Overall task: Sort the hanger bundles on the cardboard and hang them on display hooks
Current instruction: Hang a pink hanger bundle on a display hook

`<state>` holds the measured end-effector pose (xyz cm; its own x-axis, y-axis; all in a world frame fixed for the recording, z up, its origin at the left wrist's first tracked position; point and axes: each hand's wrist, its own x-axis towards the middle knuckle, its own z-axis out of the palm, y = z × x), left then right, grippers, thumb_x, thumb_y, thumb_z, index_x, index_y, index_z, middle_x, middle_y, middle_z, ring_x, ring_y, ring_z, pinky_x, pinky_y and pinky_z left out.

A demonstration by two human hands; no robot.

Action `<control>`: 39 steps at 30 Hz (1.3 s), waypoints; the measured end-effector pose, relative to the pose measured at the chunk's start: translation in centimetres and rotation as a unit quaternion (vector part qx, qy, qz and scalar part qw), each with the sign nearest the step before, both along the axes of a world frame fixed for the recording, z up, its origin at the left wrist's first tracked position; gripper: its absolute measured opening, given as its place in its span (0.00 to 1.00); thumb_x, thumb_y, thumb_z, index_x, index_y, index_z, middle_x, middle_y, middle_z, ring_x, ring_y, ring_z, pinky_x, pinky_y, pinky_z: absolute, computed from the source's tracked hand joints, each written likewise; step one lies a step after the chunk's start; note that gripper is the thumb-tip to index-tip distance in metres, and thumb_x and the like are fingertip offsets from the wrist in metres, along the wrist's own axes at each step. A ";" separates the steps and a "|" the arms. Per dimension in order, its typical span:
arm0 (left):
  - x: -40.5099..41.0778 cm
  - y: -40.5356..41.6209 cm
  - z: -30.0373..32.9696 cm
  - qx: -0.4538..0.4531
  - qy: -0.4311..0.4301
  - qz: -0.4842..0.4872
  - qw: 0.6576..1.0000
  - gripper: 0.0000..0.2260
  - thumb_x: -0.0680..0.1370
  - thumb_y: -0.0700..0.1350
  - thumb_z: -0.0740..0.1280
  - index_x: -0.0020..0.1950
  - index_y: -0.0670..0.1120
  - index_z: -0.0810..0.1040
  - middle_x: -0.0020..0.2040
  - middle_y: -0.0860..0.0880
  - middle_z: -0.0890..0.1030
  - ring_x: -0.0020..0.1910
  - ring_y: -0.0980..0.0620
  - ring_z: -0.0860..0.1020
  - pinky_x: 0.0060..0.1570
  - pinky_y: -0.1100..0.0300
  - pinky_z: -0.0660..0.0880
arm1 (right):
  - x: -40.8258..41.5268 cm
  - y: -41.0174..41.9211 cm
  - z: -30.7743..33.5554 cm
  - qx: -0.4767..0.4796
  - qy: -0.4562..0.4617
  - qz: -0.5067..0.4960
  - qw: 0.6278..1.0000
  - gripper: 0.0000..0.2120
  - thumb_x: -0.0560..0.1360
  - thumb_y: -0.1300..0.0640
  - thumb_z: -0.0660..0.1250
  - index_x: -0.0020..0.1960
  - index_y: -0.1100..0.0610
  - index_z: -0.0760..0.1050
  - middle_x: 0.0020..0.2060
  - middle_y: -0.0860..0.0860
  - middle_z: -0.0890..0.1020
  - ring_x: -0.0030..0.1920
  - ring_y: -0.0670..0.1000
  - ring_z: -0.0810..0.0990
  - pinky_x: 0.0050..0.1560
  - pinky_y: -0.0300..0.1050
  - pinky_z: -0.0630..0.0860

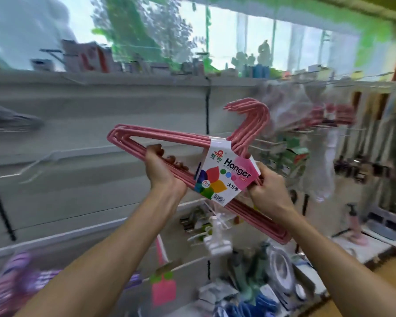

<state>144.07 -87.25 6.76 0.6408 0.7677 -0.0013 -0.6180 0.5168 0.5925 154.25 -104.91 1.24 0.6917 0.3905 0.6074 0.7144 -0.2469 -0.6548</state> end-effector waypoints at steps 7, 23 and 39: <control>-12.0 7.4 2.1 0.012 -0.044 0.134 0.990 0.10 0.74 0.48 0.63 0.34 0.50 0.66 0.29 0.52 0.67 0.27 0.53 0.66 0.33 0.59 0.66 | -7.5 10.7 2.6 0.008 -0.040 0.126 0.991 0.24 0.76 0.66 0.65 0.70 0.51 0.73 0.47 0.42 0.84 0.44 0.37 0.81 0.49 0.42 0.81; -41.8 17.9 3.7 0.026 -0.075 0.334 0.939 0.12 0.77 0.46 0.59 0.33 0.50 0.66 0.25 0.51 0.70 0.20 0.53 0.69 0.26 0.66 0.68 | -32.6 29.2 4.1 0.030 -0.061 0.333 0.940 0.25 0.73 0.69 0.63 0.67 0.53 0.76 0.47 0.50 0.86 0.42 0.46 0.82 0.41 0.43 0.78; -64.2 25.0 -0.7 -0.014 -0.049 0.493 0.868 0.12 0.75 0.48 0.61 0.33 0.50 0.64 0.27 0.51 0.66 0.22 0.53 0.66 0.28 0.65 0.66 | -53.7 42.1 0.8 -0.013 -0.039 0.493 0.869 0.22 0.75 0.62 0.62 0.67 0.51 0.74 0.48 0.46 0.86 0.45 0.50 0.83 0.43 0.48 0.77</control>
<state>79.90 -62.24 6.05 -0.3302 0.9438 -0.0123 -0.8150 -0.2785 0.5081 100.59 -62.82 2.01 -0.0313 0.7846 0.6192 0.6292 0.4968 -0.5978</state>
